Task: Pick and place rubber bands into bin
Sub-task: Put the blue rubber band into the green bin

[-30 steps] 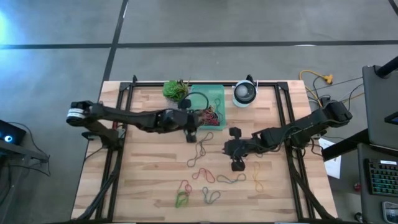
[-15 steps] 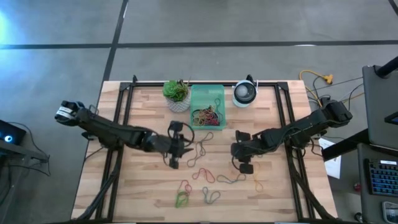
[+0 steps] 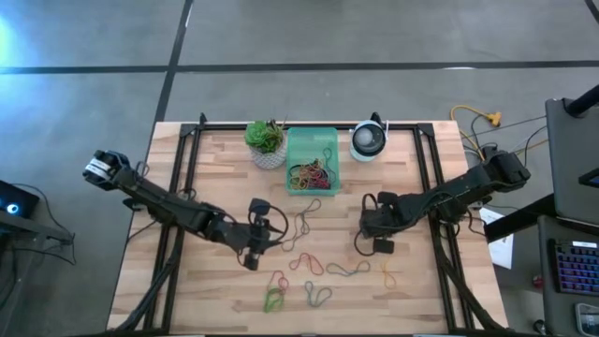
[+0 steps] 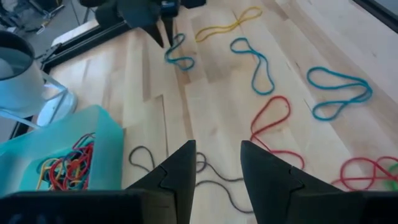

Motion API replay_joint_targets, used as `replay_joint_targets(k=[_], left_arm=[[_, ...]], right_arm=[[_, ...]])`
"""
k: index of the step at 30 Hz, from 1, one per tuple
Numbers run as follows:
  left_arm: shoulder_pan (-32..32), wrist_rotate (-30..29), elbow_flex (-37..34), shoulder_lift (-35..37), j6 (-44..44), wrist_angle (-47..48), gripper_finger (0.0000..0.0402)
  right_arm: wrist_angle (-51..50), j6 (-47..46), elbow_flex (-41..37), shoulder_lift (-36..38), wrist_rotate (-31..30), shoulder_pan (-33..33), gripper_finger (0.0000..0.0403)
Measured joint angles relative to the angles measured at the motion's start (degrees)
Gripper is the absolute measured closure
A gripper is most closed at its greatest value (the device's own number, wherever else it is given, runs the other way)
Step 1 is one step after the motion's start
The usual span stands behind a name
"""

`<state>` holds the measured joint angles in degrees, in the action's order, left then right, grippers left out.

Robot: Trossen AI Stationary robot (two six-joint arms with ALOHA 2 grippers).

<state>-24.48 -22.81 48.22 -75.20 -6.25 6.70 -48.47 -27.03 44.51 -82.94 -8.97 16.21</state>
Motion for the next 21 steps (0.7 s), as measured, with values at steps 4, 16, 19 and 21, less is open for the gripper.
replay_joint_targets(k=[4,16,19,21], left_arm=[[-0.08,0.0,-0.83,0.38,0.04,0.39,0.029],[-1.08,0.0,-2.72,6.34,9.35,8.88,0.029],[-1.59,0.02,-2.92,7.58,10.46,9.36,0.029],[-2.05,0.0,-3.01,7.95,10.48,9.3,0.029]], right_arm=[[-0.03,-1.09,0.0,-0.07,0.02,-0.61,0.0297],[0.11,-4.66,-4.25,-0.07,2.44,-2.64,0.0227],[0.48,-6.5,-6.15,-0.07,3.42,-3.14,0.0222],[2.09,-7.14,-7.06,0.09,4.32,-3.27,0.022]])
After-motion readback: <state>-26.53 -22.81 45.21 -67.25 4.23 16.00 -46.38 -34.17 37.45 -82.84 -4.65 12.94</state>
